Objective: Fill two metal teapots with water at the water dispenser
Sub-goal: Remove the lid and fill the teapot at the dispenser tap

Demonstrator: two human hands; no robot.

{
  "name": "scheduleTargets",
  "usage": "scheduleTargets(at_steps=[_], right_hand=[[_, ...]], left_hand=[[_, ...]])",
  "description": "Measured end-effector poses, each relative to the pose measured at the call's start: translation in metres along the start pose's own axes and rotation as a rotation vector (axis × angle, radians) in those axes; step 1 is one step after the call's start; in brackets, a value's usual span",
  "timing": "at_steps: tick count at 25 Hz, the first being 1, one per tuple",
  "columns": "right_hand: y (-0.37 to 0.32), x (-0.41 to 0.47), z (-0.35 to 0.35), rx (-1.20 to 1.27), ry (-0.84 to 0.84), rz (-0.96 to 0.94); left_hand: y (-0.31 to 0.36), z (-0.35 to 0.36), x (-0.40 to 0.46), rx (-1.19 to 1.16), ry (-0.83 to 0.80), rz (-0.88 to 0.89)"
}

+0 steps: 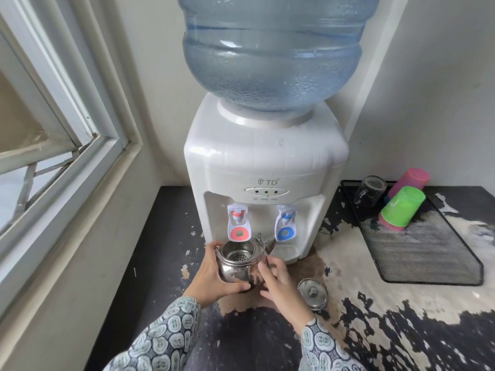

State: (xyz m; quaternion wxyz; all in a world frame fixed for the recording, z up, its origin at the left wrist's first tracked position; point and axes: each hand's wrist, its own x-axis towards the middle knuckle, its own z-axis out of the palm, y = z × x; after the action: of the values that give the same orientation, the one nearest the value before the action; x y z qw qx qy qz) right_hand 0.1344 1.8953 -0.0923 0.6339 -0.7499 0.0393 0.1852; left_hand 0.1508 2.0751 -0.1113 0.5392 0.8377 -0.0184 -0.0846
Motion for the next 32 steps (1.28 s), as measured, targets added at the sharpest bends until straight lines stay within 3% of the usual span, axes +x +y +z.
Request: scheduleTargets(at_steps=[7,13,18,21,26,28,32], right_hand=[[-0.033,0.014,0.011,-0.335,0.292,-0.313],[-0.055,0.040,0.017,-0.544,0.206,-0.110],[-0.063,0.029,0.021,-0.519,0.191,-0.047],[-0.065,0.017,0.022,-0.469,0.152,-0.081],[-0.086,-0.001,0.019,-0.169,0.092,-0.279],[-0.085,-0.002,0.015,-0.218,0.061,-0.301],[-0.057,0.004,0.008,-0.492,0.191,-0.317]], left_hand=[[0.011,-0.011,0.017,0.082,-0.018,-0.023],[0.012,-0.018,0.019,0.051,-0.041,-0.041],[0.011,-0.020,0.020,0.059,-0.059,-0.056],[0.009,-0.020,0.021,0.054,-0.073,-0.066],[0.008,-0.021,0.022,0.030,-0.064,-0.059],[0.008,-0.022,0.023,0.019,-0.069,-0.057],[0.008,-0.022,0.024,-0.020,-0.071,-0.045]])
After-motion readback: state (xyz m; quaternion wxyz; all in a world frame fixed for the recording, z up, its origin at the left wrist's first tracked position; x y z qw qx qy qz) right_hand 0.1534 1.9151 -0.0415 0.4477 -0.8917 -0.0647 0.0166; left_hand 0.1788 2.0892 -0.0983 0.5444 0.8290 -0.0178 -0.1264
